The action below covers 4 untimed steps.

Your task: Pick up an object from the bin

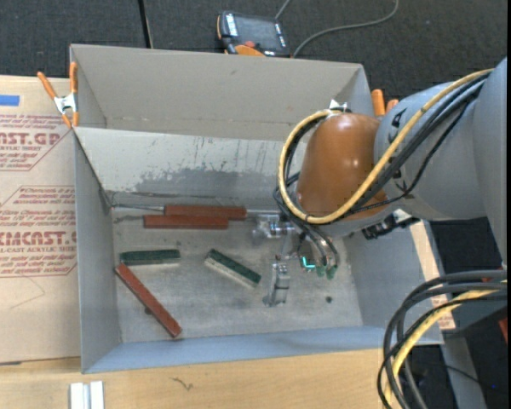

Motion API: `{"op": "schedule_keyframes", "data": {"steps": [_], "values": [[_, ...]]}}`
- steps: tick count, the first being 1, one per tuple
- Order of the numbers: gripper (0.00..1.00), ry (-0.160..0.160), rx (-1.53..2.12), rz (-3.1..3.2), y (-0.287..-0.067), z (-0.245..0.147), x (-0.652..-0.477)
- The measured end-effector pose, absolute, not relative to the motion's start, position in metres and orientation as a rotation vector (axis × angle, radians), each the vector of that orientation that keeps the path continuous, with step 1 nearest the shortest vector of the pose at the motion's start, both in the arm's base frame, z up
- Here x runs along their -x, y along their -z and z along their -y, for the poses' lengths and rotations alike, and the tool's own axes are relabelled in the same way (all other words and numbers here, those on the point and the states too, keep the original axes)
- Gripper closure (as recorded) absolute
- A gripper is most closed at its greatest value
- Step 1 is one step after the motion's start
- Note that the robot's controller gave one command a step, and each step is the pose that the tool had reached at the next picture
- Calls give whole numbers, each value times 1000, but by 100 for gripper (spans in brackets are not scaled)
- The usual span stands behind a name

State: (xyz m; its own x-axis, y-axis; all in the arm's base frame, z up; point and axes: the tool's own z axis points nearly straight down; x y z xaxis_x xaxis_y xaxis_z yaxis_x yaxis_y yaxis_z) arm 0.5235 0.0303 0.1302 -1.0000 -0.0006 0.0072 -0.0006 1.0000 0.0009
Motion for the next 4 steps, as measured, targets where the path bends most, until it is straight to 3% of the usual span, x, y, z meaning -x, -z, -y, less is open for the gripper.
{"op": "schedule_keyframes", "data": {"steps": [1, 2, 3, 4], "values": [[0, 2, -4, 3136, -66, -36, -523], [100, 2, -3, 3142, -70, -36, -525], [0, 2, -3, 3141, -69, -36, -525], [0, 4, -58, 3139, -69, -79, -509]]}}
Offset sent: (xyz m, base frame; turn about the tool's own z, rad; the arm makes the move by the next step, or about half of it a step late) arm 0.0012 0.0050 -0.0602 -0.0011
